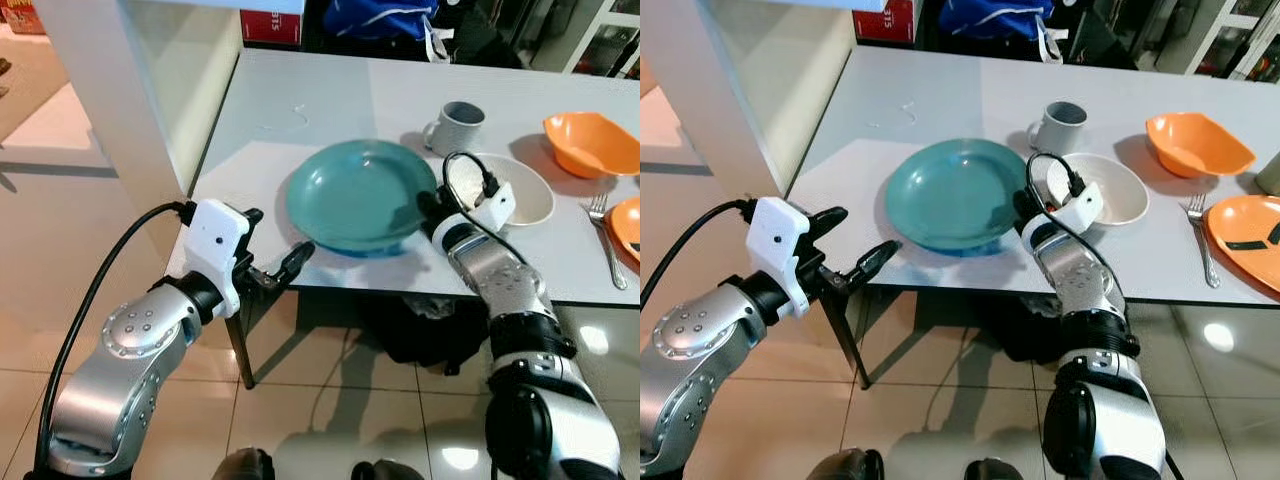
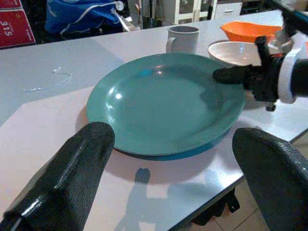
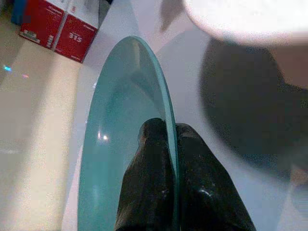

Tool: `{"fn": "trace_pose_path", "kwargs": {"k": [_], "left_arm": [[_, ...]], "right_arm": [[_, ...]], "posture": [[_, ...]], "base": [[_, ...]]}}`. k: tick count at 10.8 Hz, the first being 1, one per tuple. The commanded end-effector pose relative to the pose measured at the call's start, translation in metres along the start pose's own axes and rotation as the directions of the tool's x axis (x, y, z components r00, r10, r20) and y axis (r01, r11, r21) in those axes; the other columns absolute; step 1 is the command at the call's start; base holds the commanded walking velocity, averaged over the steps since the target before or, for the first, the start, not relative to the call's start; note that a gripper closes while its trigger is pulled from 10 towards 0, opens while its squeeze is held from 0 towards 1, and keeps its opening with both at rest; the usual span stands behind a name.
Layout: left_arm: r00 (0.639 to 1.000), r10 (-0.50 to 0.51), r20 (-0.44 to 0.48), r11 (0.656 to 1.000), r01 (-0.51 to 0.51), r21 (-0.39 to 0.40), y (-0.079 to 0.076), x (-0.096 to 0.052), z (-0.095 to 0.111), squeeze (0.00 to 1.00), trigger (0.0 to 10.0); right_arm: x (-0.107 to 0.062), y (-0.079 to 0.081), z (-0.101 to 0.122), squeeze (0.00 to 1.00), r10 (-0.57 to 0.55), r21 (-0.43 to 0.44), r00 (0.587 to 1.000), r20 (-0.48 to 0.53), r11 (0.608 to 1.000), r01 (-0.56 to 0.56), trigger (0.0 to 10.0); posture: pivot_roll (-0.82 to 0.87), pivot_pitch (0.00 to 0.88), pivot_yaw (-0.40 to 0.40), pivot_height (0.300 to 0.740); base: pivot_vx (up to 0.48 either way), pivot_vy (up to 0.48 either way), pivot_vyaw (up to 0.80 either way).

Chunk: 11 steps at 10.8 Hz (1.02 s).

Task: Setting the table

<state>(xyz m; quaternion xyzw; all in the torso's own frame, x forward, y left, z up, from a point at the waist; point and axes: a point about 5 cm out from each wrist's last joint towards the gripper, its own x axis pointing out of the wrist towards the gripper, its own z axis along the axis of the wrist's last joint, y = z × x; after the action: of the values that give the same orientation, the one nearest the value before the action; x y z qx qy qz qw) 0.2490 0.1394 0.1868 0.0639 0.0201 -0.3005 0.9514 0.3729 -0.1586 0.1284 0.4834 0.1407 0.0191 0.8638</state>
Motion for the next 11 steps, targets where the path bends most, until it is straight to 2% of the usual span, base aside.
{"fn": "trace_pose_path", "kwargs": {"k": [1, 3, 4, 5, 6, 7, 9, 10, 11], "left_arm": [[0.999, -0.033, 0.005, 0.999, 0.033, -0.024, -0.005, 0.000, 0.001, 0.00, 10.0], [0.999, -0.046, 0.005, 0.999, 0.046, -0.028, -0.007, 0.001, 0.002, 0.00, 10.0], [0.999, -0.045, 0.007, 0.999, 0.045, -0.029, -0.007, 0.002, 0.003, 0.00, 10.0], [0.999, -0.040, 0.010, 0.999, 0.040, -0.029, -0.006, 0.002, 0.003, 0.00, 10.0], [0.999, -0.037, 0.011, 0.999, 0.037, -0.030, -0.005, 0.002, 0.004, 0.00, 10.0], [0.999, -0.035, 0.013, 0.999, 0.035, -0.030, -0.005, 0.002, 0.004, 0.00, 10.0], [0.999, -0.035, 0.019, 0.999, 0.035, -0.029, -0.004, 0.004, 0.006, 0.00, 10.0], [0.999, -0.035, 0.021, 0.999, 0.036, -0.028, -0.004, 0.004, 0.007, 0.00, 10.0], [0.999, -0.036, 0.021, 0.999, 0.037, -0.026, -0.004, 0.004, 0.007, 0.00, 10.0]], "right_arm": [[0.003, -0.004, 0.000, 0.00, -0.022, -0.023, 1.000, -0.009, 0.999, 0.022, 10.0], [0.006, -0.007, -0.004, 0.00, -0.049, -0.021, 0.998, -0.030, 0.999, 0.048, 10.0], [0.007, -0.007, -0.001, 0.26, -0.055, -0.008, 0.998, -0.017, 0.998, 0.055, 10.0], [0.008, -0.007, 0.000, 0.78, -0.053, -0.012, 0.998, -0.014, 0.999, 0.053, 10.0], [0.009, -0.008, 0.000, 1.00, -0.057, -0.018, 0.998, -0.014, 0.998, 0.057, 10.0], [0.009, -0.009, 0.001, 1.00, -0.063, -0.043, 0.998, -0.015, 0.997, 0.062, 10.0], [0.010, -0.014, 0.002, 1.00, -0.097, -0.159, 0.995, -0.008, 0.983, 0.094, 10.0], [0.011, -0.008, 0.004, 1.00, -0.061, -0.315, 0.998, 0.007, 0.947, 0.060, 10.0], [0.011, 0.001, 0.010, 0.00, -0.006, -0.446, 0.999, 0.047, 0.895, 0.026, 10.0]], "posture": [[0.03, 0.109, -0.039, 0.740], [0.03, 0.103, -0.036, 0.740], [0.03, 0.101, -0.038, 0.740], [0.03, 0.101, -0.038, 0.740], [0.03, 0.100, -0.038, 0.740], [0.03, 0.097, -0.037, 0.740], [0.03, 0.093, -0.035, 0.740], [0.03, 0.092, -0.035, 0.740], [0.03, 0.091, -0.036, 0.740]], "base": [[0.000, 0.000, 0.00], [0.000, 0.000, 0.00], [0.000, 0.000, 0.00], [0.000, 0.000, 0.00], [0.000, 0.000, 0.00], [0.000, 0.000, 0.00], [0.000, 0.000, 0.00], [0.000, 0.000, 0.00], [0.000, 0.000, 0.00]]}}
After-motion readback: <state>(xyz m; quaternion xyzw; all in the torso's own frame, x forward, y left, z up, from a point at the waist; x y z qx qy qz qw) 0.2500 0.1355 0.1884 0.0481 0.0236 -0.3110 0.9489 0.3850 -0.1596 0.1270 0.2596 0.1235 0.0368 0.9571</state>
